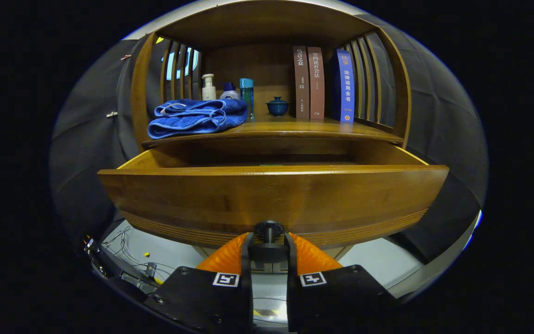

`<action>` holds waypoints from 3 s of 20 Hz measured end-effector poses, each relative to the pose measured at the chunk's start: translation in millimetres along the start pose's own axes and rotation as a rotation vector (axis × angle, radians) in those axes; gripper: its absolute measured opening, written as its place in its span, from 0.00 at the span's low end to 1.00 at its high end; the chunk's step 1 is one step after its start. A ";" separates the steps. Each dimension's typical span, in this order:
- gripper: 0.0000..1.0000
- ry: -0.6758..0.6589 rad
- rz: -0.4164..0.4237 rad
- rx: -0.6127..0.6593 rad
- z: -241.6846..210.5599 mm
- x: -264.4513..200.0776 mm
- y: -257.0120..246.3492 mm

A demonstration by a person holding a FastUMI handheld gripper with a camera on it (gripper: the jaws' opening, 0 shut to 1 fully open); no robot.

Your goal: Pull open the drawer, take out the items inside it, and place them on the countertop above the cabinet.

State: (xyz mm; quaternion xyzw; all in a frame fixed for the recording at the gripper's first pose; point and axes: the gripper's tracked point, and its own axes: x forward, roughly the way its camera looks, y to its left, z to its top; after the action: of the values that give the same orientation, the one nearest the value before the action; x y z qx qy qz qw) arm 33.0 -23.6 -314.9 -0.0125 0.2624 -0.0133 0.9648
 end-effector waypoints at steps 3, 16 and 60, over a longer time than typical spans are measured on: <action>0.33 0.017 0.002 0.011 -11.8 -21.6 0.7; 0.32 0.096 0.004 0.032 -51.7 -70.4 -5.7; 0.99 0.588 -0.009 0.053 45.5 70.4 -1.9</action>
State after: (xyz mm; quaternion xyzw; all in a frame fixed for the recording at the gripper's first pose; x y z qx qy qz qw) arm 116.8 -27.1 -311.2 0.0162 0.5301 -0.0275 0.8473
